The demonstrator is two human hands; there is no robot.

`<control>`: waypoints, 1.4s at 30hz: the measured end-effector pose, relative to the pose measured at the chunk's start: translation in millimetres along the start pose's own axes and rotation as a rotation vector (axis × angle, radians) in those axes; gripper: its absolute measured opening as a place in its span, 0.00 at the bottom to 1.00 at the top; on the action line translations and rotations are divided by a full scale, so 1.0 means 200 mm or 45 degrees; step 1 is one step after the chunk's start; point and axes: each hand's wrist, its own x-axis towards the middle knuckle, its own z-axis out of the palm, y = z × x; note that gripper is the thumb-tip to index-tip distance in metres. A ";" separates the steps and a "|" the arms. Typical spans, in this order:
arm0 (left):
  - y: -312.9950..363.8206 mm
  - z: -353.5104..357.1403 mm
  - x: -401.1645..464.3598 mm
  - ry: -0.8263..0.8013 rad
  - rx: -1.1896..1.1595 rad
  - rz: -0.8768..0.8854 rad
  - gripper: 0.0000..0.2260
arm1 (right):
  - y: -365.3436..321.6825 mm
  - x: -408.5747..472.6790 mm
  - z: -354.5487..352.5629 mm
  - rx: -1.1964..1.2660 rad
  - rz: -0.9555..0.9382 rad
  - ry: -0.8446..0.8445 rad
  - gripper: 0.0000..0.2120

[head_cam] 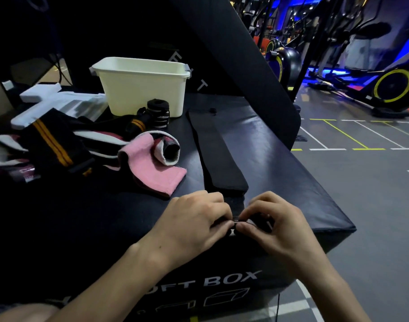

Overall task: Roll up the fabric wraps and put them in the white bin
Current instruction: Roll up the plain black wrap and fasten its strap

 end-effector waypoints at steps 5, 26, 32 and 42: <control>-0.01 -0.01 0.02 -0.054 -0.131 -0.145 0.13 | 0.02 0.01 0.03 -0.068 -0.172 0.046 0.05; -0.04 -0.06 0.14 -0.245 -0.267 -0.426 0.09 | 0.11 0.09 0.08 -0.347 -0.361 0.070 0.07; -0.03 -0.08 0.10 -0.111 -0.207 -0.324 0.09 | 0.12 0.10 0.09 -0.302 -0.367 0.119 0.08; -0.04 -0.05 0.10 -0.100 -0.116 -0.347 0.10 | 0.13 0.06 0.09 -0.320 -0.393 0.206 0.07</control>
